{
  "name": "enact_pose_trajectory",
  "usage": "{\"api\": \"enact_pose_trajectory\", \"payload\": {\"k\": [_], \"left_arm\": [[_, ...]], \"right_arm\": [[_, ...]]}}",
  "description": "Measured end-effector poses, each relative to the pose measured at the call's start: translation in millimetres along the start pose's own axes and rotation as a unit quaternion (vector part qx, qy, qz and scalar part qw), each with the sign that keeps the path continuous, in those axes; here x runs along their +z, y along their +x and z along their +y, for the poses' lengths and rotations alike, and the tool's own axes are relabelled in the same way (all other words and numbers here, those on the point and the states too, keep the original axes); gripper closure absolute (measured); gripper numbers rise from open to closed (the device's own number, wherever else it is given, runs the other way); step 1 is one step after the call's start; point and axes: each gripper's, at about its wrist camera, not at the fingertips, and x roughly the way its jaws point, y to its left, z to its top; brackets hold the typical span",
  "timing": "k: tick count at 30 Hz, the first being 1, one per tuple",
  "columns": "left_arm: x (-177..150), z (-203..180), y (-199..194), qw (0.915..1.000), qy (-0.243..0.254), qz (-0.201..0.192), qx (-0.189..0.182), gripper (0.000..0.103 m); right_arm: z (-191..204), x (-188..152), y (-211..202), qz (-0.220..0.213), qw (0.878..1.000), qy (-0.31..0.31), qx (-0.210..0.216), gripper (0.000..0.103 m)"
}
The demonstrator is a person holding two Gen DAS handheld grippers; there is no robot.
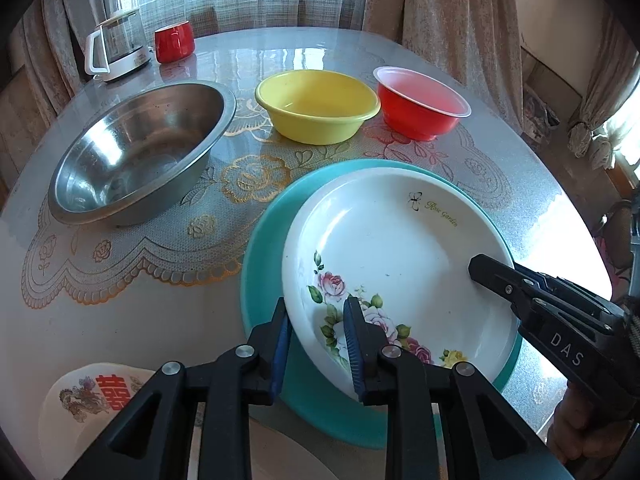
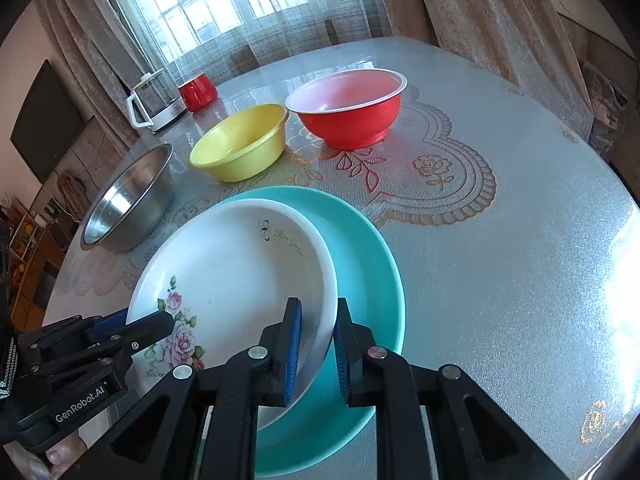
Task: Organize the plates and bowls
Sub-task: 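Lower the rose-pattern plate onto the teal plate and open the right gripper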
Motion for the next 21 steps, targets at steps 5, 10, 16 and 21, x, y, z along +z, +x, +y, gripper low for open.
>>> {"api": "enact_pose_trajectory", "payload": {"k": [5, 10, 16, 21], "left_arm": [[1.5, -1.9, 1.6, 1.0000, 0.005, -0.003, 0.001, 0.077], [-1.0, -3.3, -1.3, 1.0000, 0.007, -0.004, 0.001, 0.077], [-2.3, -3.4, -1.7, 1.0000, 0.004, -0.003, 0.002, 0.076], [-5.2, -5.3, -4.7, 0.9999, 0.005, -0.005, 0.007, 0.075]], "right_arm": [[-1.3, -0.5, -1.6, -0.002, 1.000, 0.003, -0.002, 0.086], [0.5, -1.1, -2.4, -0.003, 1.000, -0.002, -0.008, 0.086], [2.6, -1.7, -2.7, -0.002, 1.000, -0.011, -0.014, 0.084], [4.9, -2.3, -3.2, 0.002, 1.000, -0.018, -0.014, 0.079]]}}
